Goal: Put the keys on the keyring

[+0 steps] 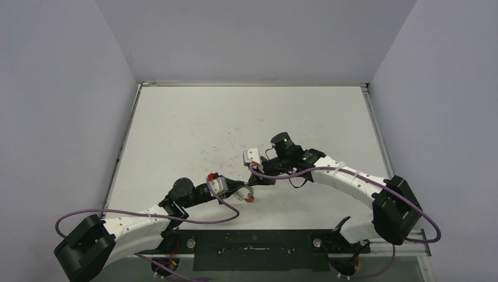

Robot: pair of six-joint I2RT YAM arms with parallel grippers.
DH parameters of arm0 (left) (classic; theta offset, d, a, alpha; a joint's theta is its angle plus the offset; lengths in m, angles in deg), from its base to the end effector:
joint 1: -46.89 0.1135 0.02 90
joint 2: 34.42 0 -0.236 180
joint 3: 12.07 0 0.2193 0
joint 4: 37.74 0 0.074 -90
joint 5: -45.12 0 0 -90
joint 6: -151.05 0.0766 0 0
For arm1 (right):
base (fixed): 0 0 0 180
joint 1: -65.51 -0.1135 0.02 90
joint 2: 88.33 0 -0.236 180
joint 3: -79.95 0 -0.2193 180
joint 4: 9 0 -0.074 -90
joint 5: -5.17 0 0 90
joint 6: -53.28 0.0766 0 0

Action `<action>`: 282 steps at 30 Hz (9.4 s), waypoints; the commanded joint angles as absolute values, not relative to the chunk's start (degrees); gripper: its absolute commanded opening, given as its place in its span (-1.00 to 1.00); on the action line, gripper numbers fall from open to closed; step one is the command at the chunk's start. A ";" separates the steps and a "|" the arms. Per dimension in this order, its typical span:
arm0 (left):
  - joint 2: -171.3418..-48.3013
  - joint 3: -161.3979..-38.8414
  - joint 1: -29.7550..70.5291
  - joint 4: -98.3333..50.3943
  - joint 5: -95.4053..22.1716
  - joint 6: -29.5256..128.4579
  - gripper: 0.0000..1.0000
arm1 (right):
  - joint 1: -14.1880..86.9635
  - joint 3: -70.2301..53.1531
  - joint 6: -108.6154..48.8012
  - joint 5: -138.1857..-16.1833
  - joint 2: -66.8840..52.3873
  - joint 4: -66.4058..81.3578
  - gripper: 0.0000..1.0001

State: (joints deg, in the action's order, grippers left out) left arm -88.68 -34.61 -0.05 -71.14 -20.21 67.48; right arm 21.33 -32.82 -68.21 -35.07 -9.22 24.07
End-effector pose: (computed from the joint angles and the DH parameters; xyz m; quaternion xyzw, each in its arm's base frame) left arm 0.1215 -0.1769 0.1940 0.4426 0.5393 -0.3823 0.6060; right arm 0.1582 0.2353 0.2129 -0.6413 0.5630 0.4247 0.3025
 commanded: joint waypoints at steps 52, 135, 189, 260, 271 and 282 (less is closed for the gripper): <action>-89.00 -35.78 -0.47 -75.83 -19.95 66.79 -1.00 | 21.13 -37.52 -58.83 -30.68 -11.59 4.27 -0.79; -81.10 -35.91 -0.34 -64.14 -21.67 66.46 -0.70 | 5.15 6.69 -64.95 -58.28 12.21 66.12 -1.00; -77.46 -34.10 -0.31 -64.37 -23.05 66.40 -1.00 | 19.10 -26.26 -67.90 -36.57 -14.51 26.67 0.15; -75.98 -33.47 -0.39 -67.75 -21.52 65.72 -1.00 | 20.33 -33.21 -67.13 -21.55 -8.42 14.28 -1.00; -70.88 -35.76 -0.27 -57.69 -24.91 68.46 -0.48 | 19.22 -21.90 -68.75 -32.08 -6.24 35.59 -1.00; -72.72 -38.44 -0.36 -54.78 -23.28 69.99 -0.38 | 17.31 -14.60 -67.28 -38.45 -4.75 43.59 -1.00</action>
State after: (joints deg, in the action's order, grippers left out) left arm -71.82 -34.98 -0.27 -54.99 -24.12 69.12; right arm 18.21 -18.20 -67.66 -37.10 -4.67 42.78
